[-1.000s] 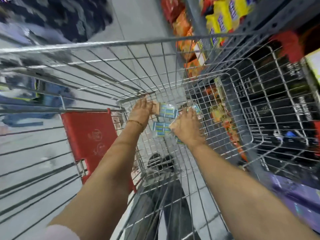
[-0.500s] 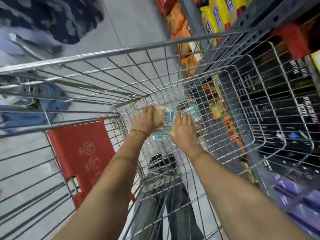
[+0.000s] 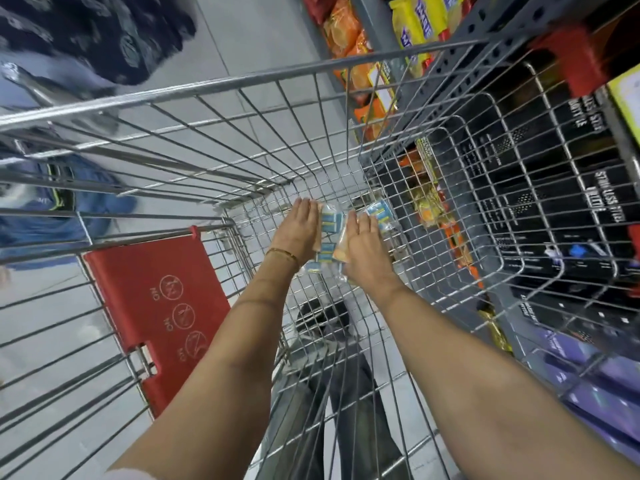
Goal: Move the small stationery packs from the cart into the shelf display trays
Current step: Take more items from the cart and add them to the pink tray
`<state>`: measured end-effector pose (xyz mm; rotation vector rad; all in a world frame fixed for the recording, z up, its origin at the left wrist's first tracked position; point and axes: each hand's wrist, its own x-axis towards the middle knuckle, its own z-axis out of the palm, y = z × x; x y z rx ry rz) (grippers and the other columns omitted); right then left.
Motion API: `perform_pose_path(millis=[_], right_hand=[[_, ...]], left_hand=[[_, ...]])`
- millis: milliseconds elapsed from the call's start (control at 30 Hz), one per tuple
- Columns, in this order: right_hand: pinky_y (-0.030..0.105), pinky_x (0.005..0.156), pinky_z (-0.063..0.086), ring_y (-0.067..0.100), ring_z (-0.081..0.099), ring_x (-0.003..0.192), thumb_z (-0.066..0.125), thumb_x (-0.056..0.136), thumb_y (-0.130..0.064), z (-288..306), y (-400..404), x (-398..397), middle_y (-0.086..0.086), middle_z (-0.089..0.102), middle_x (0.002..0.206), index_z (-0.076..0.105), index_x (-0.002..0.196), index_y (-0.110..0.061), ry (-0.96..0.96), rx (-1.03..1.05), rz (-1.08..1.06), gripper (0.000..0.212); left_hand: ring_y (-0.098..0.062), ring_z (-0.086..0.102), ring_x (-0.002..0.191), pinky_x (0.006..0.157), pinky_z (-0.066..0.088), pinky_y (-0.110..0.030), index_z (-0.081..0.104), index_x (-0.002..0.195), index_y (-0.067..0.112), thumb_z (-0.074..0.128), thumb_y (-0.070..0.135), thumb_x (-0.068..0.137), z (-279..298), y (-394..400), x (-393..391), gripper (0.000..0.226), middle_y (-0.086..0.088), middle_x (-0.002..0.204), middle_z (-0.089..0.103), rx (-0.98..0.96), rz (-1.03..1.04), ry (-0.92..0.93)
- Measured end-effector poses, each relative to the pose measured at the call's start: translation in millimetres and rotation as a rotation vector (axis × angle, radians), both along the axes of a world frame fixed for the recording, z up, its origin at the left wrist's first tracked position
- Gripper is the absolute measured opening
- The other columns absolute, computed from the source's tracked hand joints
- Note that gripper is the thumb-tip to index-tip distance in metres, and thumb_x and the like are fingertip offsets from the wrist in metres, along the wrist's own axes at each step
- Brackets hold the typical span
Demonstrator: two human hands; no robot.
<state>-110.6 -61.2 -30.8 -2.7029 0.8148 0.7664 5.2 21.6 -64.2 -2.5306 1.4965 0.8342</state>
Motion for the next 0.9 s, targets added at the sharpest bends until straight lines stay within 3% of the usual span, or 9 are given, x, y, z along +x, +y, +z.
perform_pose_path(millis=[100, 200, 333, 433, 567, 667, 800, 900], right_hand=[[0.038, 0.121, 0.011, 0.034, 0.021, 0.144, 0.078, 0.075, -0.04, 10.9, -3.6, -0.4, 0.021, 0.023, 0.154, 0.008, 0.147, 0.005, -0.038, 0.018, -0.035, 0.11], [0.038, 0.121, 0.012, 0.034, 0.017, 0.145, 0.081, 0.072, -0.037, 31.5, -10.4, -3.1, 0.02, 0.022, 0.155, 0.009, 0.147, 0.004, -0.069, 0.077, -0.114, 0.112], [0.041, 0.12, 0.016, 0.035, 0.009, 0.146, 0.081, 0.071, -0.038, 80.6, -26.5, -8.4, 0.019, 0.015, 0.157, 0.006, 0.148, 0.003, -0.095, 0.095, -0.145, 0.116], [0.042, 0.119, 0.025, 0.033, 0.012, 0.146, 0.084, 0.068, -0.037, 130.5, -39.2, -20.0, 0.018, 0.02, 0.154, 0.008, 0.147, 0.002, -0.144, 0.067, -0.153, 0.116], [0.038, 0.116, 0.024, 0.033, 0.021, 0.141, 0.084, 0.065, -0.038, 212.7, -55.0, -64.2, 0.019, 0.027, 0.15, 0.016, 0.146, 0.0, -0.208, -0.004, -0.149, 0.112], [0.037, 0.116, 0.024, 0.031, 0.024, 0.14, 0.085, 0.062, -0.035, 266.1, -62.0, -113.0, 0.017, 0.029, 0.149, 0.02, 0.145, -0.001, -0.259, -0.047, -0.193, 0.111], [0.038, 0.116, 0.026, 0.03, 0.023, 0.142, 0.081, 0.066, -0.04, 325.8, -67.9, -188.4, 0.015, 0.026, 0.152, 0.017, 0.147, -0.003, -0.31, -0.141, -0.29, 0.11], [0.037, 0.115, 0.026, 0.031, 0.028, 0.139, 0.081, 0.064, -0.035, 366.9, -69.8, -256.4, 0.017, 0.029, 0.151, 0.02, 0.147, -0.002, -0.353, -0.229, -0.406, 0.108]], left_hand=[[-0.034, 0.02, 0.142, 0.109, 0.003, -0.033, 0.011, 0.146, -0.005, 0.071, 0.035, 0.077, 13.2, -1.2, -3.4, 0.099, -0.023, 0.151, 0.025, -0.01, -0.051, -0.044], [-0.035, 0.022, 0.14, 0.116, 0.02, -0.036, 0.014, 0.145, -0.005, 0.075, 0.033, 0.074, 32.6, -5.7, -4.8, 0.101, -0.023, 0.148, 0.028, -0.001, -0.074, -0.074], [-0.035, 0.036, 0.126, 0.104, 0.042, -0.036, 0.036, 0.13, -0.003, 0.06, 0.023, 0.082, 77.0, -10.9, -10.2, 0.06, -0.019, 0.13, 0.043, -0.089, -0.082, -0.135], [-0.036, 0.038, 0.121, 0.104, 0.039, -0.038, 0.041, 0.125, -0.003, 0.056, 0.02, 0.08, 120.8, -20.7, -17.1, 0.053, -0.02, 0.126, 0.045, -0.119, -0.188, -0.185], [-0.034, 0.04, 0.119, 0.1, 0.038, -0.037, 0.044, 0.118, 0.001, 0.053, 0.019, 0.077, 203.1, -49.3, -43.8, 0.046, -0.018, 0.123, 0.046, -0.216, -0.238, -0.161], [-0.038, 0.037, 0.123, 0.105, 0.036, -0.041, 0.039, 0.128, -0.005, 0.056, 0.019, 0.076, 267.7, -72.6, -77.0, 0.06, -0.023, 0.131, 0.042, -0.295, -0.33, -0.124], [-0.034, 0.036, 0.127, 0.105, 0.037, -0.042, 0.031, 0.137, -0.005, 0.073, 0.034, 0.071, 341.0, -97.6, -132.3, 0.087, -0.02, 0.135, 0.039, -0.4, -0.494, -0.107], [-0.033, 0.036, 0.128, 0.108, 0.031, -0.039, 0.029, 0.139, -0.006, 0.07, 0.042, 0.074, 381.3, -120.5, -187.4, 0.091, -0.022, 0.138, 0.039, -0.482, -0.675, -0.13]])
